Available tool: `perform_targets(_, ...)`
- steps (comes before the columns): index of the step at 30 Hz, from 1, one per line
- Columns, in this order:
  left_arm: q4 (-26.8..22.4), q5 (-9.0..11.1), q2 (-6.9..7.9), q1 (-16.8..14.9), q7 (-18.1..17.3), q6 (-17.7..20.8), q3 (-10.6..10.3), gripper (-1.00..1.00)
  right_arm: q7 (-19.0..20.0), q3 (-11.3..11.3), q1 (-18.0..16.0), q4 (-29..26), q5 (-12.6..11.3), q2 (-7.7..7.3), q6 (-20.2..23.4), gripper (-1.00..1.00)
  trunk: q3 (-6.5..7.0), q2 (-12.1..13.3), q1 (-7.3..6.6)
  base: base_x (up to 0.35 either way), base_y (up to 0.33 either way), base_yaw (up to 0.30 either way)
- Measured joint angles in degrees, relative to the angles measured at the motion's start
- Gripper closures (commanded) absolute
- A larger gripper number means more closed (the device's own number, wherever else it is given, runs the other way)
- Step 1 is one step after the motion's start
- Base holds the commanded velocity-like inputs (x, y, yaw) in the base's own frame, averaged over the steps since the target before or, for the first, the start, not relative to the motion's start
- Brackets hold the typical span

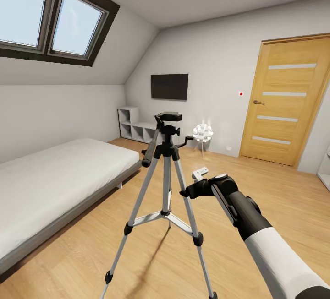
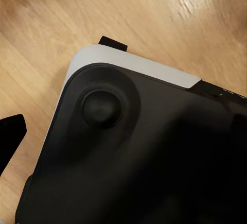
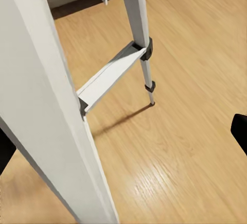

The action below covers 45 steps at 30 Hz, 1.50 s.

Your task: Attach the digital camera to the camera tripod in the bedroom.

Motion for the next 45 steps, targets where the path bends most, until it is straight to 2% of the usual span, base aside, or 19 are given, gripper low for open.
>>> perform_targets(10,0.0,0.0,0.0,0.0,0.0,0.0,0.0,-1.0,0.2,0.1,0.4,3.1,0.0,0.18,-0.2,-1.0,0.0,0.0,0.0,0.0,0.0,0.0)
perform_targets(21,0.0,0.0,0.0,0.0,0.0,0.0,0.0,-1.0,0.3,4.4,0.4,5.5,-0.6,0.35,-1.3,-1.0,0.0,0.0,0.0,0.0,0.0,0.0)
perform_targets(28,0.0,0.0,0.0,0.0,0.0,0.0,0.0,-1.0,0.2,4.7,0.4,6.8,-0.8,0.32,-2.6,-1.0,0.0,0.0,0.0,0.0,0.0,0.0)
perform_targets(38,0.0,0.0,0.0,0.0,0.0,0.1,0.0,-1.0,0.2,4.8,0.4,10.0,-0.7,0.31,-8.9,-1.0,0.0,0.0,0.0,0.0,0.0,0.0)
perform_targets(45,0.0,0.0,0.0,0.0,0.0,0.1,0.0,-1.0,0.1,4.8,0.4,10.4,-0.7,0.31,-9.9,-1.0,0.0,0.0,0.0,0.0,0.0,0.0)
